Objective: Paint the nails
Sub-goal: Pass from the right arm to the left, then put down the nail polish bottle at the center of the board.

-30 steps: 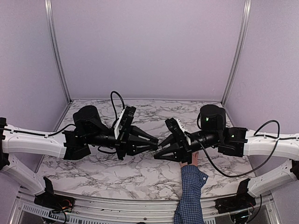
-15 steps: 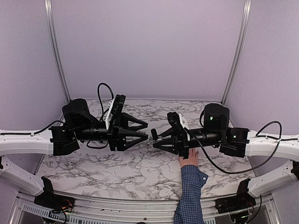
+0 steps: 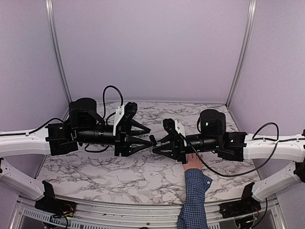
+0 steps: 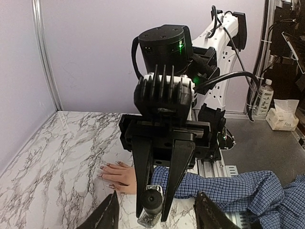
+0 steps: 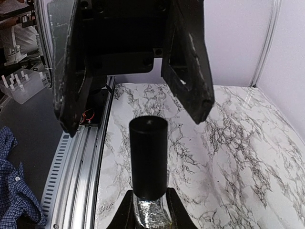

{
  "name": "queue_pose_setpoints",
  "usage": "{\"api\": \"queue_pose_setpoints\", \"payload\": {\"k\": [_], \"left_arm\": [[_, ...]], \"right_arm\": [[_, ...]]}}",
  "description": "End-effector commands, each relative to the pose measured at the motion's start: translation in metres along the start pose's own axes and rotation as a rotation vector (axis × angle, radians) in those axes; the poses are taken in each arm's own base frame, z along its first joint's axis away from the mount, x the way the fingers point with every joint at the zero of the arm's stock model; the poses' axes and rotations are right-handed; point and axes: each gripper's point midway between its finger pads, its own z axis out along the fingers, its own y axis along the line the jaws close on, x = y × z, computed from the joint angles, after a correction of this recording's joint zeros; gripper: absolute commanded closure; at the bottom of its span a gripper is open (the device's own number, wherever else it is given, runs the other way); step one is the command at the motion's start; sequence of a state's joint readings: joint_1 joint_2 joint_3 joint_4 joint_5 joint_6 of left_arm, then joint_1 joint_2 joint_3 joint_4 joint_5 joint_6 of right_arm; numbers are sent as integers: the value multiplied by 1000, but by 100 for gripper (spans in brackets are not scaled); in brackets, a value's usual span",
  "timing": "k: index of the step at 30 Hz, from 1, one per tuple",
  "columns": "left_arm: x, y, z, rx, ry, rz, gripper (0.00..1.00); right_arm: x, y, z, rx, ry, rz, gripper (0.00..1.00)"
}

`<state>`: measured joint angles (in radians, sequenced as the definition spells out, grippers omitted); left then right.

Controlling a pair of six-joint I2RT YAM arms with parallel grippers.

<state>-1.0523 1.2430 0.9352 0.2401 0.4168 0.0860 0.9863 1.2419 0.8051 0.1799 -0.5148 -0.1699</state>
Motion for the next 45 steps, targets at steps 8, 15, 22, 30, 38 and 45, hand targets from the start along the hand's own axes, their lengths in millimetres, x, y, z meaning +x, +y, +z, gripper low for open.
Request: {"api": "queue_pose_setpoints", "payload": {"k": [8,15,22,30,38,45], "left_arm": [[11,-1,7,-10,79,58,58],[14,-2,10,-4,88,61,79],[12,-3,12,10,71,54,100],[11,13,10,-91,45,19,100],[11,47,-6,-239,-11,-63,100],[46,104,-22,-475,-10,-233,100]], "right_arm": [[-9,8,8,-59,-33,-21,100],[-11,11,8,-73,-38,-27,100],[-9,11,8,-80,-34,-27,100],[-9,1,1,-30,-49,11,68],[-11,-13,-12,56,-63,47,42],[-7,-55,-43,327,-82,99,14]]}}
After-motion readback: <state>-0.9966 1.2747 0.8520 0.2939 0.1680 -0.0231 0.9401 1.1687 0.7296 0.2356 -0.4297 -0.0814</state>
